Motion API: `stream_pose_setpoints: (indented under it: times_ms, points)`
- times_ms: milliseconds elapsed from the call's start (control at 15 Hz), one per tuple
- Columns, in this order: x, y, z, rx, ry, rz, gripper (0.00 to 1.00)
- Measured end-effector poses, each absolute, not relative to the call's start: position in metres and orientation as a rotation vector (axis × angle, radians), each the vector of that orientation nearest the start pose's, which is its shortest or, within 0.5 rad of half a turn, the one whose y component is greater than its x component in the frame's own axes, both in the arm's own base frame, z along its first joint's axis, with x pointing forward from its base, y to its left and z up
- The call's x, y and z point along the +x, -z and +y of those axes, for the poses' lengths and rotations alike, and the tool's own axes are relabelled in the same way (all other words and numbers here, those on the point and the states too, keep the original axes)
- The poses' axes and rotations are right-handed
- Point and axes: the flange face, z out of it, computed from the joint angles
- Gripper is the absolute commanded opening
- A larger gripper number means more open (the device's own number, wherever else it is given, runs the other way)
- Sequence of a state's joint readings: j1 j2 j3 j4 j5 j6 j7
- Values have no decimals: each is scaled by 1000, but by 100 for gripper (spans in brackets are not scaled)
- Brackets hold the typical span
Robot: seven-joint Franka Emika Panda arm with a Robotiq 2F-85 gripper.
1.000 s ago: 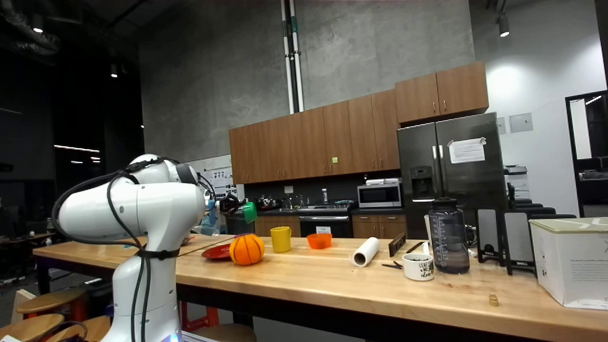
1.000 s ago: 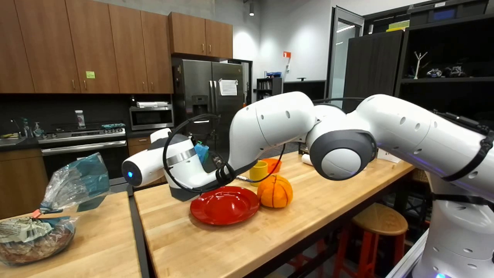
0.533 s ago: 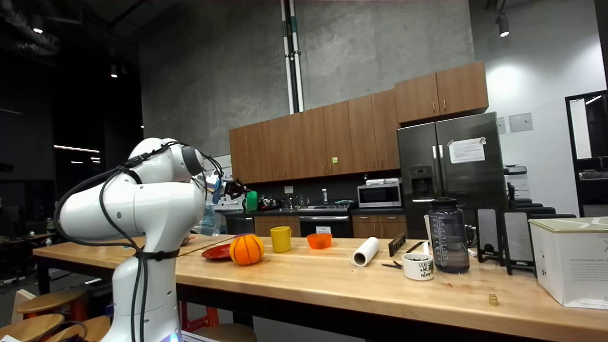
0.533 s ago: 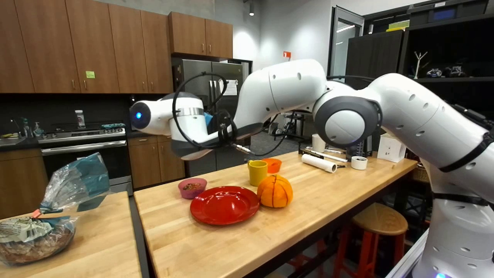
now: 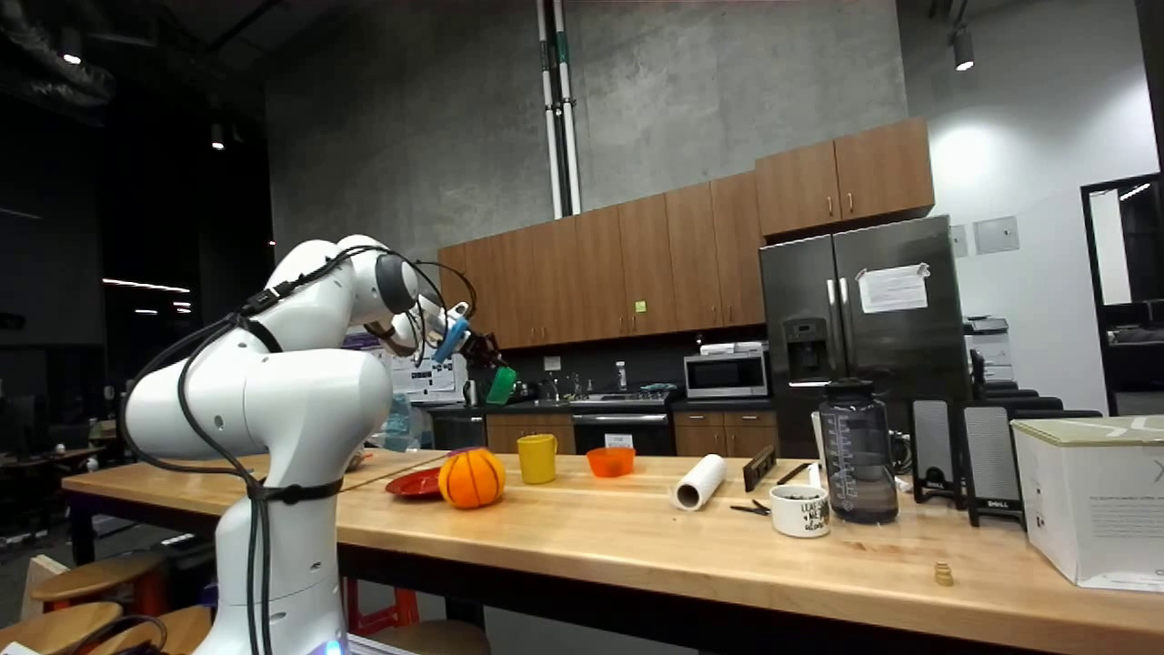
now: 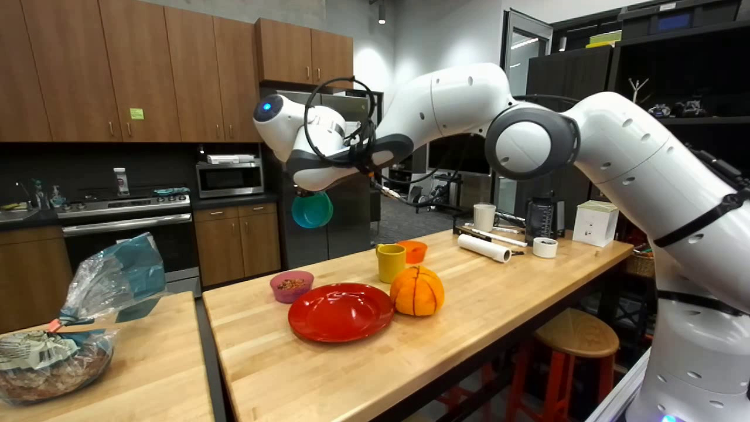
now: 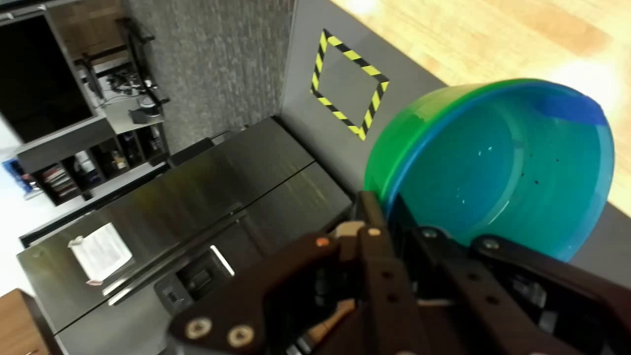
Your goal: Pour the contents of the blue bowl into the purple bow
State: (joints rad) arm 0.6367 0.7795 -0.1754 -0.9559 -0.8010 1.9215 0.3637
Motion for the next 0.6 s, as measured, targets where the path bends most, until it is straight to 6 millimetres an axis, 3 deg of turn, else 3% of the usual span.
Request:
stream_pose_setpoints:
  times_ms: [267,600]
  points:
    - [720,-457,302,2467,-569,514,2]
    - [744,-435,237,2700,-437,596,2]
